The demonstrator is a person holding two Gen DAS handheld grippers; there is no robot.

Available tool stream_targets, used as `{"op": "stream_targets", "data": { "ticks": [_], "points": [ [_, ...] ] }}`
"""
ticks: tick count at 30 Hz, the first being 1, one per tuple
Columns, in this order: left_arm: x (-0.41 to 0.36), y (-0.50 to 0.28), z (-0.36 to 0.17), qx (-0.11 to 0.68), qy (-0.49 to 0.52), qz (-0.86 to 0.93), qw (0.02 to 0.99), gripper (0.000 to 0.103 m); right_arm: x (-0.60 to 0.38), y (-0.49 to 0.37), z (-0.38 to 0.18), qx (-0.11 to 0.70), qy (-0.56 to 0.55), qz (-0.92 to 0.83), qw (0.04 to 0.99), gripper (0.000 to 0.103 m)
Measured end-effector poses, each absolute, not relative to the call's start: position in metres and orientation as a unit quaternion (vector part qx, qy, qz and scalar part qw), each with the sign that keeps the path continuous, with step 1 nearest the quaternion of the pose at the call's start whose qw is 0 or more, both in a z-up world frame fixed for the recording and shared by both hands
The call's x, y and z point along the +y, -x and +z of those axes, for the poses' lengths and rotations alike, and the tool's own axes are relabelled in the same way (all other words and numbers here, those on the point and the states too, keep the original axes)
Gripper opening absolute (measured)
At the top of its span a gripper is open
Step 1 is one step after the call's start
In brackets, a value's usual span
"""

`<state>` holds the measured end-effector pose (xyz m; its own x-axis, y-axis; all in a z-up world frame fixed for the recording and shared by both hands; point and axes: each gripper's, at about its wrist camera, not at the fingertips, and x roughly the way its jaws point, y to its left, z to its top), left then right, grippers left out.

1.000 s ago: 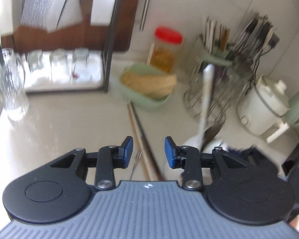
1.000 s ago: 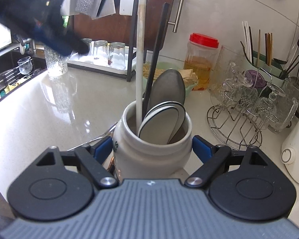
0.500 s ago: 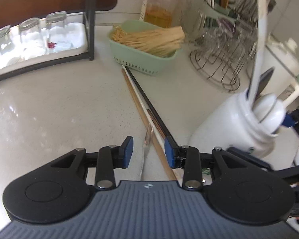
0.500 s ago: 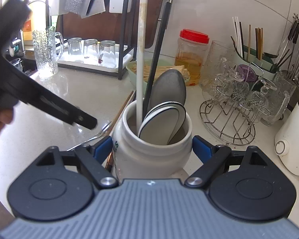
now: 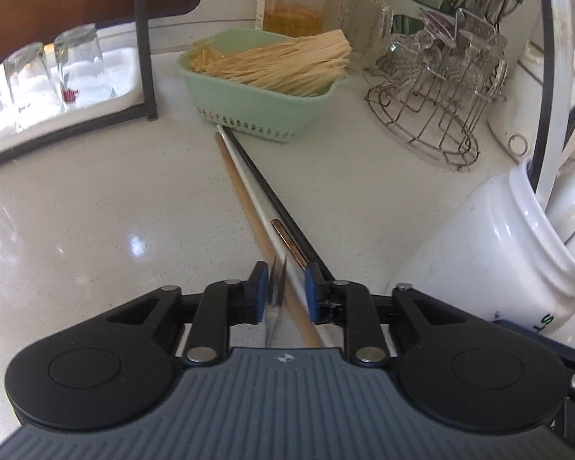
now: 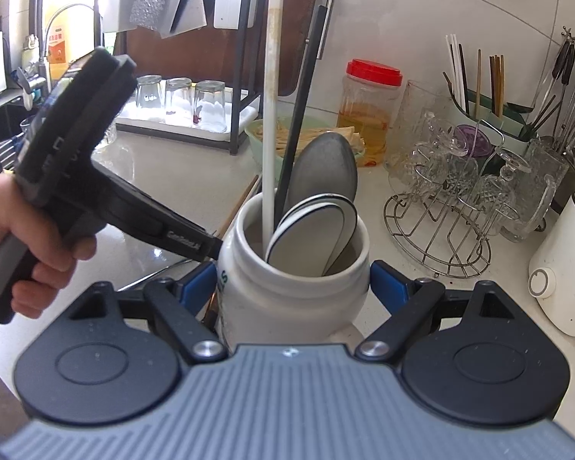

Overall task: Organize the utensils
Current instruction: 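Move the left tool down and close it on the steel fork, then lift the steel fork with the left gripper toward the mug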

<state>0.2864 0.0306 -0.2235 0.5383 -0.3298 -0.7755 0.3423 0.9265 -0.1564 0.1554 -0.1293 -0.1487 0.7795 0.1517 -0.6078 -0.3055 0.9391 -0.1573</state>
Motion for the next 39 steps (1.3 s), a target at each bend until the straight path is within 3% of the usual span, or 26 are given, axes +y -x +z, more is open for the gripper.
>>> {"op": "stream_targets", "data": {
  "ticks": [4,6,19,39],
  "points": [
    [0.031,-0.283,-0.222,0.441,-0.003,-0.184,0.879,0.019,-0.129,-0.155,-0.15,0.307,0.125,0.122,0.936,0.089],
    [0.031,-0.281,-0.219,0.436,-0.003,-0.176,0.883,0.009,-0.129,-0.155,-0.149,0.307,0.126,0.123,0.935,0.089],
    [0.042,-0.273,-0.202,0.432,0.025,-0.167,0.886,0.009,-0.129,-0.153,-0.151,0.302,0.127,0.121,0.937,0.089],
    [0.062,-0.229,-0.095,0.352,0.082,-0.219,0.906,0.009,-0.117,-0.147,-0.151,0.302,0.115,0.083,0.943,0.089]
  ]
}}
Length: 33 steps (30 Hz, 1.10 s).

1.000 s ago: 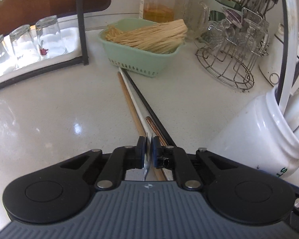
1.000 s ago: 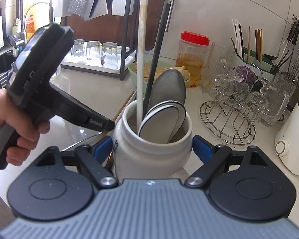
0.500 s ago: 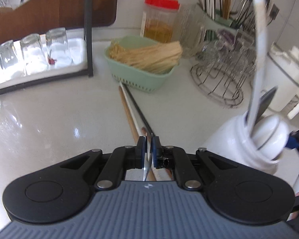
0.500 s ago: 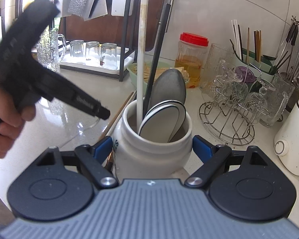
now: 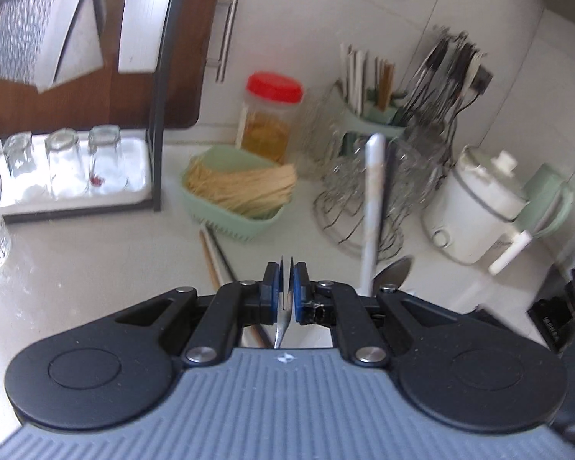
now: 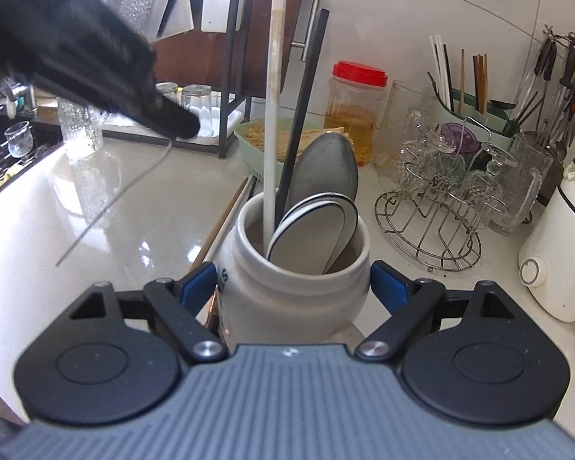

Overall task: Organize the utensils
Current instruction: 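Lift the steel fork with the left gripper toward the mug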

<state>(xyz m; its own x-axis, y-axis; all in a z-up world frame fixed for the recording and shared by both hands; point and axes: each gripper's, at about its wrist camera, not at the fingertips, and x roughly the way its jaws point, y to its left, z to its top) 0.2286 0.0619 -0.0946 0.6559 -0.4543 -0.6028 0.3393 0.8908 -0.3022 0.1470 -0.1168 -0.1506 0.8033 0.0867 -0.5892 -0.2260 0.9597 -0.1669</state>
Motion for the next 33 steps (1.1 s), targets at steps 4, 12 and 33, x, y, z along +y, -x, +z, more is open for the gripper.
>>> {"op": "stream_targets", "data": {
  "ticks": [4,12,33],
  "points": [
    [0.065,-0.221,-0.07,0.326,0.094,-0.236,0.911,0.009,-0.115,-0.145,-0.15,0.302,0.114,0.08,0.943,0.089],
    [0.055,-0.211,-0.031,0.282,0.104,-0.273,0.914,0.009,-0.115,-0.143,-0.152,0.296,0.111,0.078,0.946,0.089],
    [-0.01,-0.234,-0.041,0.222,0.044,-0.353,0.908,0.008,-0.115,-0.143,-0.152,0.297,0.104,0.076,0.946,0.089]
  ]
}}
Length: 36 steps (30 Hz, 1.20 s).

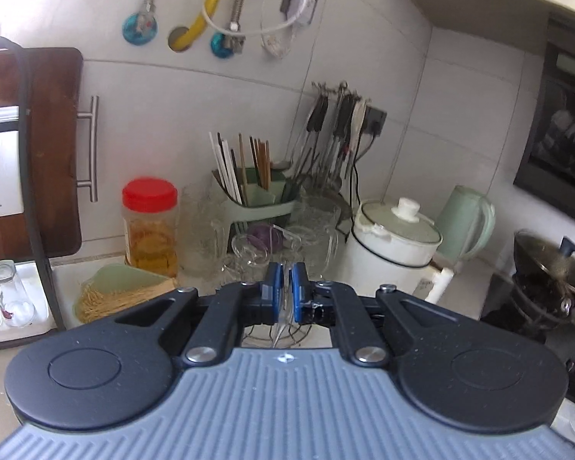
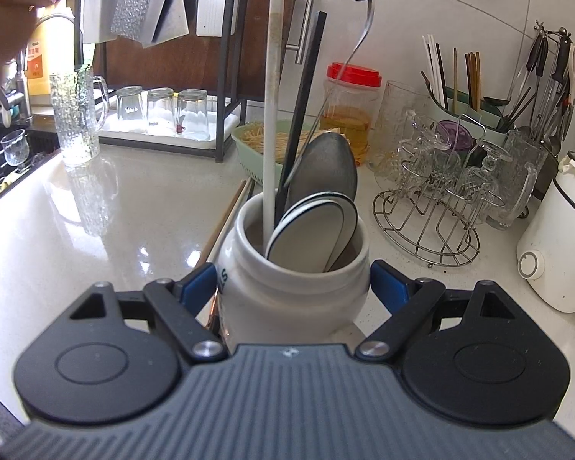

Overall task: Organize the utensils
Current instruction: 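Lift the steel fork with the left gripper toward the mug, then lower the steel fork into the white mug with the left gripper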

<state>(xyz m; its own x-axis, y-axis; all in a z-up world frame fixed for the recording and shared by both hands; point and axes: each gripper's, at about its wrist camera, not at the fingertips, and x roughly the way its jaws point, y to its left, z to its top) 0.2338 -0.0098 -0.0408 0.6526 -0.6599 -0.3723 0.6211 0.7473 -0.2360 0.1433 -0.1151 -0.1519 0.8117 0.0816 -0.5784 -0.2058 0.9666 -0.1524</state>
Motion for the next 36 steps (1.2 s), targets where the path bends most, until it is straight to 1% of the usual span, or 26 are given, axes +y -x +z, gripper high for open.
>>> {"op": "stream_targets", "data": {
  "ticks": [7,16,20,26,31,36],
  "points": [
    [-0.009,-0.234,-0.047,0.242,0.03,-0.361,0.9,0.008,-0.115,-0.143,-0.152,0.296,0.103,0.075,0.947,0.089],
    [0.004,-0.225,-0.051,0.261,0.038,-0.35,0.899,0.007,-0.114,-0.141,-0.154,0.289,0.101,0.072,0.949,0.089],
    [0.006,-0.215,-0.054,0.283,0.034,-0.346,0.894,0.003,-0.114,-0.141,-0.154,0.289,0.1,0.069,0.95,0.089],
    [0.004,-0.21,-0.071,0.324,0.02,-0.345,0.881,0.002,-0.113,-0.14,-0.154,0.287,0.1,0.067,0.95,0.089],
    [-0.001,-0.221,-0.084,0.368,0.022,-0.337,0.866,0.001,-0.114,-0.139,-0.154,0.286,0.1,0.067,0.951,0.089],
    [-0.004,-0.225,-0.091,0.381,0.016,-0.337,0.861,0.001,-0.113,-0.14,-0.154,0.285,0.1,0.066,0.951,0.089]
  ]
}}
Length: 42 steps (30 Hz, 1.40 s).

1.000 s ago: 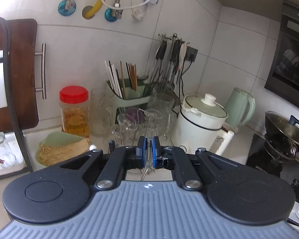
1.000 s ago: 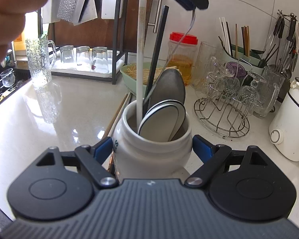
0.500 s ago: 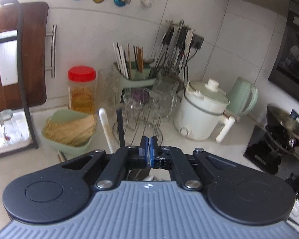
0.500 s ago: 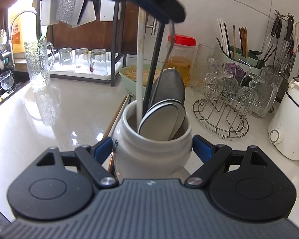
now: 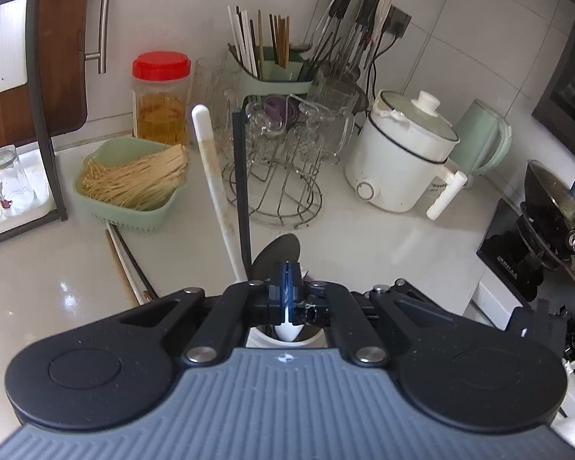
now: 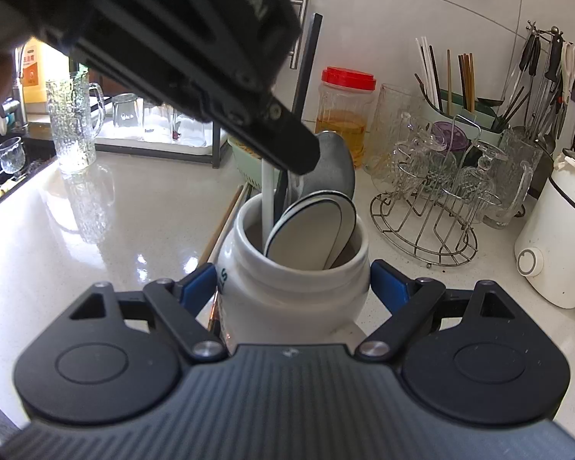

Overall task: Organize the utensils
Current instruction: 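Lower the steel fork into the white mug with the left gripper, then open the left gripper to release the fork and withdraw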

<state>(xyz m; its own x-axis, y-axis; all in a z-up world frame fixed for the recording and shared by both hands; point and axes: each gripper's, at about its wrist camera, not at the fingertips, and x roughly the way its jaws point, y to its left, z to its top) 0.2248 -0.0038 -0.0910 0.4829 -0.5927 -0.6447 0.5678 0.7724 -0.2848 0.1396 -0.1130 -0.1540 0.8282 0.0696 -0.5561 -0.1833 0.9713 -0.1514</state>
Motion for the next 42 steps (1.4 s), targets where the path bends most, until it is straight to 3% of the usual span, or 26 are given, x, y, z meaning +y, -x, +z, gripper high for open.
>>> {"op": "stream_targets", "data": {
  "ticks": [13,17,21,31,35,42],
  "points": [
    [0.0,-0.219,-0.077,0.374,0.018,-0.328,0.867,0.004,-0.113,-0.138,-0.154,0.283,0.101,0.068,0.951,0.089],
    [0.007,-0.216,-0.068,0.372,0.03,-0.322,0.87,0.029,-0.113,-0.137,-0.155,0.278,0.1,0.068,0.953,0.089],
    [0.016,-0.212,-0.058,0.364,0.028,-0.32,0.874,0.035,-0.113,-0.137,-0.155,0.277,0.1,0.068,0.953,0.089],
    [0.049,-0.195,-0.039,0.336,0.038,-0.285,0.897,0.037,-0.11,-0.136,-0.155,0.275,0.094,0.055,0.955,0.089],
    [0.067,-0.194,-0.041,0.337,0.048,-0.261,0.903,0.044,-0.11,-0.137,-0.155,0.278,0.094,0.048,0.955,0.089],
    [0.091,-0.197,-0.063,0.361,0.043,-0.219,0.905,0.047,-0.109,-0.138,-0.154,0.279,0.095,0.034,0.955,0.089]
  ]
}}
